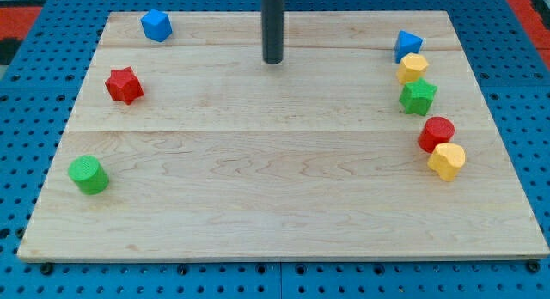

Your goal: Move the blue cube to the top right of the blue triangle

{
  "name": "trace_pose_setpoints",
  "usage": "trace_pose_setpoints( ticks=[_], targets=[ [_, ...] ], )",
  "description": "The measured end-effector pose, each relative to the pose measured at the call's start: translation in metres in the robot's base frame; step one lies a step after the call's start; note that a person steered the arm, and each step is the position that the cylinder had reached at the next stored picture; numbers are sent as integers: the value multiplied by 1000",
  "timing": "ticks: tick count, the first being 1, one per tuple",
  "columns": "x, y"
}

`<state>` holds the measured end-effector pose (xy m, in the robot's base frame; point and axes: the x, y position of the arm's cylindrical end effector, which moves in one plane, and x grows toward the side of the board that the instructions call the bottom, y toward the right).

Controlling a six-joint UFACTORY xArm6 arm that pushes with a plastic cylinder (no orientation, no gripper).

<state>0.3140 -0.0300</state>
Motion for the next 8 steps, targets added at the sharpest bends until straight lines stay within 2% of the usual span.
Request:
trace_pose_setpoints(
  ticks=[1, 2, 3, 5, 7, 8],
  targets=[
    [9, -138],
    [-24, -214],
    [-60, -215],
    [-88, -212],
    [-88, -44],
    [-91, 5]
  ],
)
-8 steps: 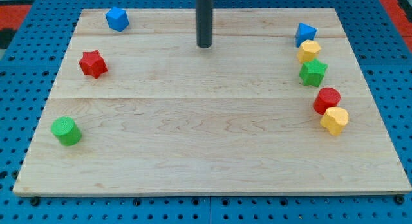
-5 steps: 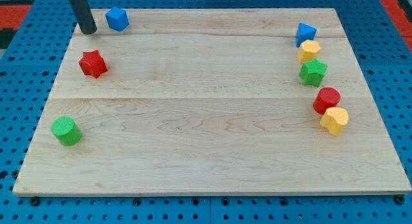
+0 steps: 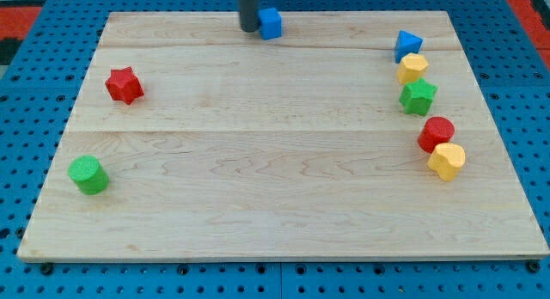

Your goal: Move the blue cube to the top right of the blue triangle

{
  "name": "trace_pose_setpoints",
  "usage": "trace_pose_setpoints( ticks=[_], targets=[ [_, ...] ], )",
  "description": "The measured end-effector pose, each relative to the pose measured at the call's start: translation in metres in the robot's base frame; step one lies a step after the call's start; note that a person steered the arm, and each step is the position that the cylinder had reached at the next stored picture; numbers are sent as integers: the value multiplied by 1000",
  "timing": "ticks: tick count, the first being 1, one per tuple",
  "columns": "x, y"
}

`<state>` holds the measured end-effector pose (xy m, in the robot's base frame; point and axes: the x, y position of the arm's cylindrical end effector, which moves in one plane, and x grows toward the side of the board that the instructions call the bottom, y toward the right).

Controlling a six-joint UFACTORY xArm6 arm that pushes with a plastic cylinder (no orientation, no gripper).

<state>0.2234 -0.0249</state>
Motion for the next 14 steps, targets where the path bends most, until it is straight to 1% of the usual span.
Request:
trace_pose_setpoints(
  ticks=[1, 2, 3, 4, 5, 6, 7, 8, 9, 10, 11, 12, 13, 14],
  targets=[
    [-25, 12],
    [-26, 20],
    [-19, 69],
    [-3, 97],
    [28, 78],
    [42, 101],
    [42, 142],
    [52, 145],
    [66, 74],
    [29, 60],
    [7, 70],
    [8, 137],
    [20, 168],
    [31, 181]
  ],
)
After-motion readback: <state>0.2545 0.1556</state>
